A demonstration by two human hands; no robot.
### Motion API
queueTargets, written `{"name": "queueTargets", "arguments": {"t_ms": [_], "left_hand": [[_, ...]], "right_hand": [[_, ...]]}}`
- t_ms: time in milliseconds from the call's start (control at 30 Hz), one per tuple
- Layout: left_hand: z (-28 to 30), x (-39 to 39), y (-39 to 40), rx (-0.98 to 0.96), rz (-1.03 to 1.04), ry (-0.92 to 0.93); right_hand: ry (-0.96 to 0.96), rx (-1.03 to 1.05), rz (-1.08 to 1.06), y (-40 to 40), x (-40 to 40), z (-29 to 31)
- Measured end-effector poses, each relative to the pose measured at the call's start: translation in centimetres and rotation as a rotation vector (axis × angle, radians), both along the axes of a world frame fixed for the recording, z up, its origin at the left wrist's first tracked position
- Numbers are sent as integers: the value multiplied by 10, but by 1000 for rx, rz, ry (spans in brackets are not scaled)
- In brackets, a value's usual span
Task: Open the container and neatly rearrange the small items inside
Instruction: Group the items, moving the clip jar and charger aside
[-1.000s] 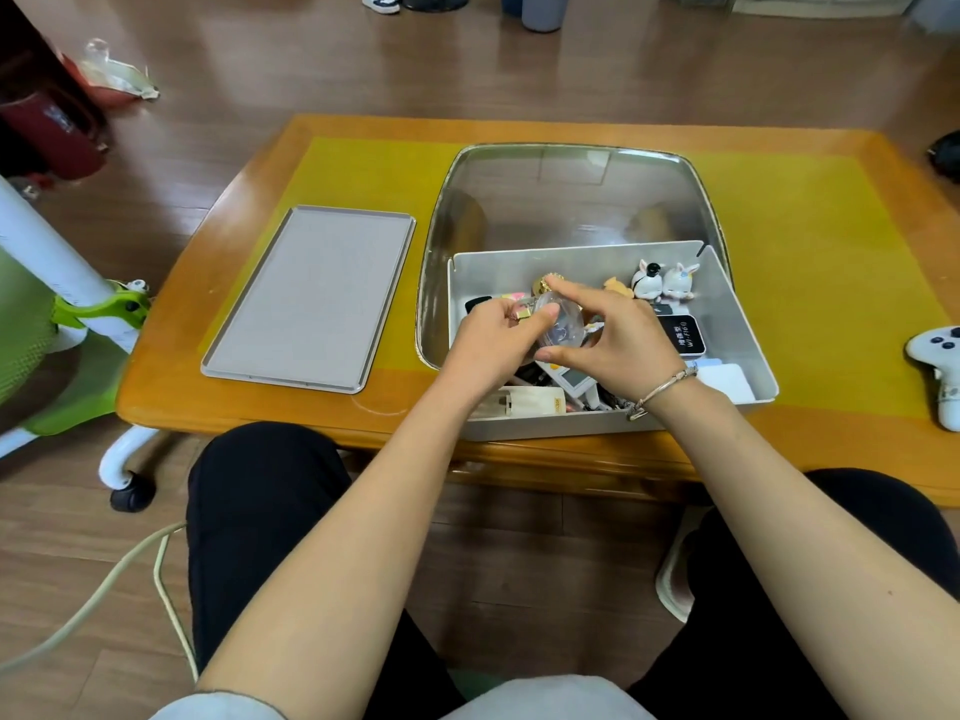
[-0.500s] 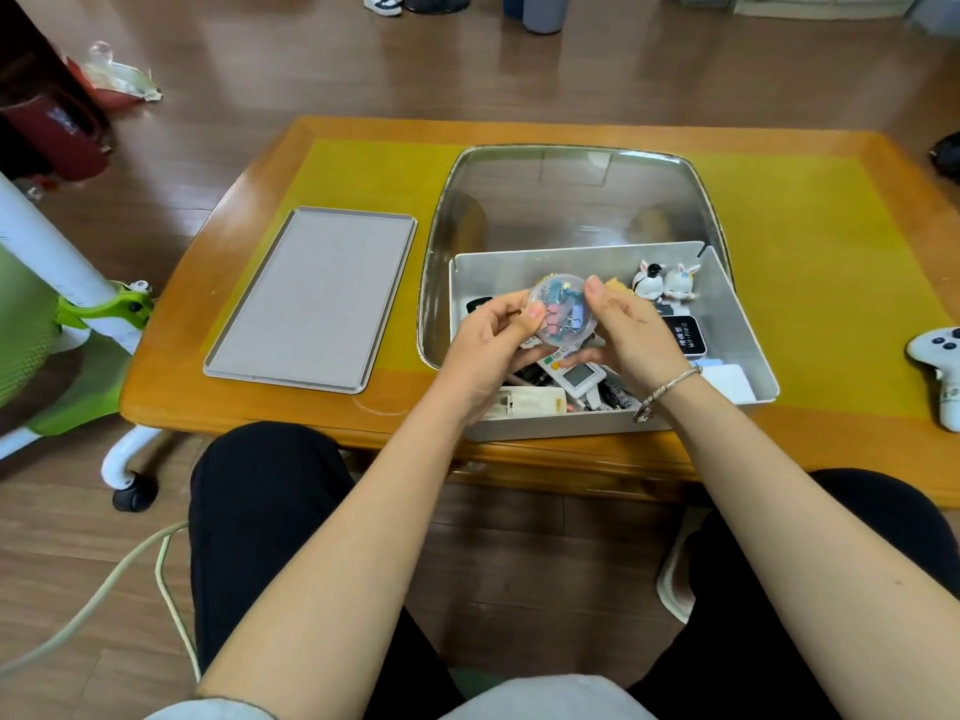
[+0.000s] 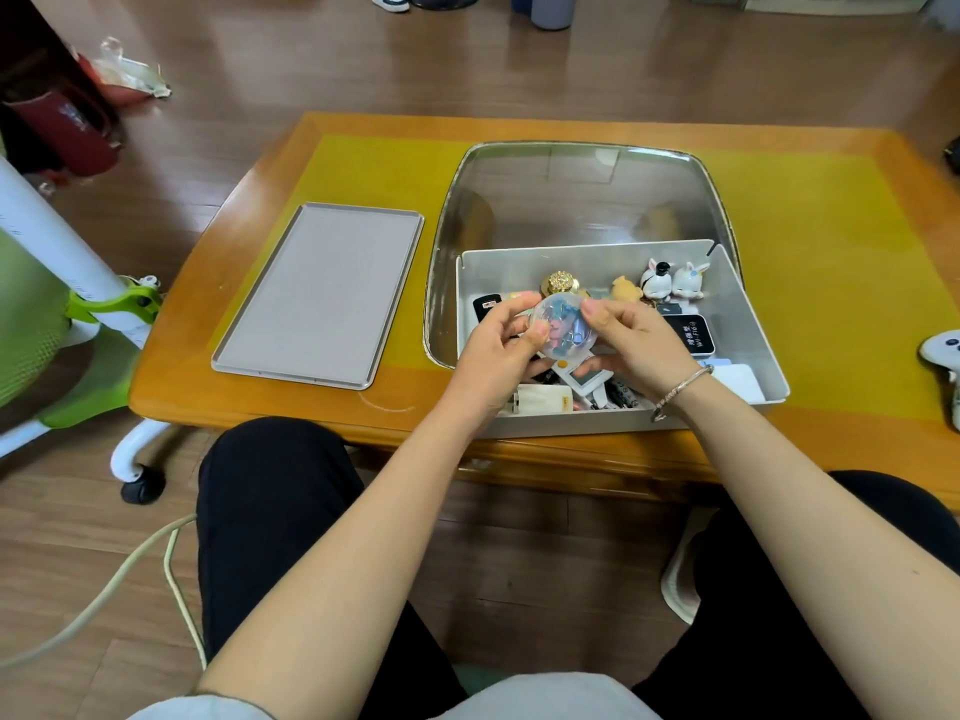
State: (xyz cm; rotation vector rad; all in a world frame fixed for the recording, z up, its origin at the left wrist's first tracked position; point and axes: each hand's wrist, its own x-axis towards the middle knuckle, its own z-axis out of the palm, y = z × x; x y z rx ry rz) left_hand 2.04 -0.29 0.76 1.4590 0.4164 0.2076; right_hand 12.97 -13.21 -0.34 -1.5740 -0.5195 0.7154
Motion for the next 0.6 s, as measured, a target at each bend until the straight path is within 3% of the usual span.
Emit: {"name": "queueTargets", "arguments": {"t_ms": [267,467,600], "left_hand": [[-8,4,2,-25,-64,85],[-21,33,16,396,-110,266],[-28,60,18,791,-263,604]], "right_hand": [[166,-64,92,-9,8,5],[210,7,-184,-7,20,4],[206,45,-245,-6,31,7]]}}
